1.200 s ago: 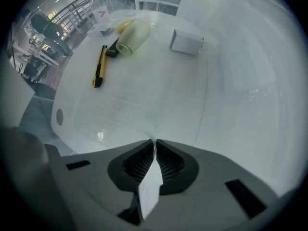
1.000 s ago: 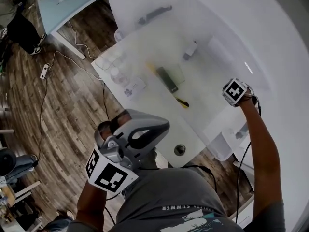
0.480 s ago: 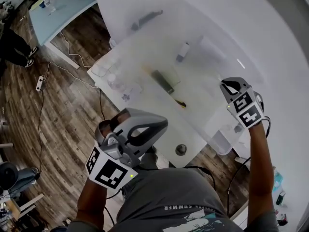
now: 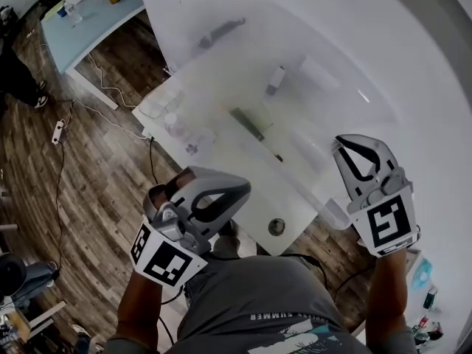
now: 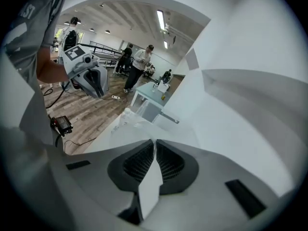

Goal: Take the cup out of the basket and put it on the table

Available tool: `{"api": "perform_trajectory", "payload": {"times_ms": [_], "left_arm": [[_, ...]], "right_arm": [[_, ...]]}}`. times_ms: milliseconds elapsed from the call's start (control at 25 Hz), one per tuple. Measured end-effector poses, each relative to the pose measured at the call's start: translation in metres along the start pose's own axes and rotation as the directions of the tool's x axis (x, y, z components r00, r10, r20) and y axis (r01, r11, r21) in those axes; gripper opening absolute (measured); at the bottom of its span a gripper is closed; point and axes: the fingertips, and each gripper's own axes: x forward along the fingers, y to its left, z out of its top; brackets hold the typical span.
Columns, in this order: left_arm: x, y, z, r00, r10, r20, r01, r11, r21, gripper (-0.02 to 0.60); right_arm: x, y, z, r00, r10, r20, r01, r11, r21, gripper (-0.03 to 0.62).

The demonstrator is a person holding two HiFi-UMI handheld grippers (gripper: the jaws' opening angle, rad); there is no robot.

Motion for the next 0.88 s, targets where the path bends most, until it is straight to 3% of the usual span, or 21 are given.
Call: {"api": "perform_trajectory", "payload": {"times_ms": [320, 880], "left_arm": [[-0.013, -0.005, -0.009, 0.999, 0.03, -0.017, -0.031, 0.999, -0.014, 0.015], [-0.038, -0.011, -0.041, 0.992, 0.093, -0.082, -0.1, 0.992, -0.074, 0.015]], "right_arm": [[-0.001, 0.056, 0.025, 0.996, 0.084, 0.043, -0.084, 0.996, 0.012, 0.029], [0.054, 0.14, 0.021, 0.966, 0.256, 0.025, -0.256, 0.966, 0.031, 0.029]]}}
